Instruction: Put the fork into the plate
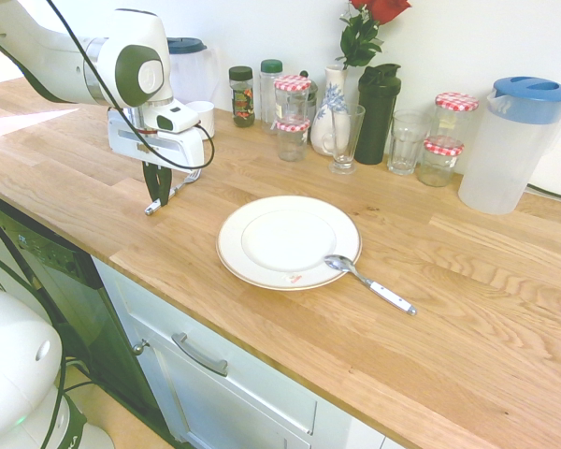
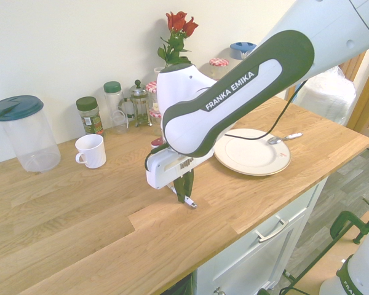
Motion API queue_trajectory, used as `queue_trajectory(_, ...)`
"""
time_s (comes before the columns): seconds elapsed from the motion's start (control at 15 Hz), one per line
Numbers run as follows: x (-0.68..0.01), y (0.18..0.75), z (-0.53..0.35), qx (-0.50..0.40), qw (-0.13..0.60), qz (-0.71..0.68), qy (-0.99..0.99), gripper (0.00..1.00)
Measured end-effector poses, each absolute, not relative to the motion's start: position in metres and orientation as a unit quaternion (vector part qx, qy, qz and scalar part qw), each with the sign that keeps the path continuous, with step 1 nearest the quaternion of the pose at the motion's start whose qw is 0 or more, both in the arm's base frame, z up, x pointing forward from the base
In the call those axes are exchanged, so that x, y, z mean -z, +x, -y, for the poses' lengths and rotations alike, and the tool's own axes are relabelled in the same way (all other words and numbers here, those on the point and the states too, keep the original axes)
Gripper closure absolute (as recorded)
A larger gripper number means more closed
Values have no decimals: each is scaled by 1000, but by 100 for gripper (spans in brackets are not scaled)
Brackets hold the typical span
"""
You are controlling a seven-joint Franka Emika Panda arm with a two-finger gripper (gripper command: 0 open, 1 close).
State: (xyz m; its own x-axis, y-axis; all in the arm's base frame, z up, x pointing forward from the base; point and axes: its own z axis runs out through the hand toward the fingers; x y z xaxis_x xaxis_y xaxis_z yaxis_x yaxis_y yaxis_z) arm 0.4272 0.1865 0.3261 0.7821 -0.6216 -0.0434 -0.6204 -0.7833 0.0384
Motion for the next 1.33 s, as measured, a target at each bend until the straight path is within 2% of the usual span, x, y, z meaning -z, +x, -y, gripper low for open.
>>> queue_trajectory(0.67, -355, 431, -164, 0, -7, 344, 939, 100)
queue_trajectory(1.33, -378, 401, 28, -16, -71, 429, 901, 100)
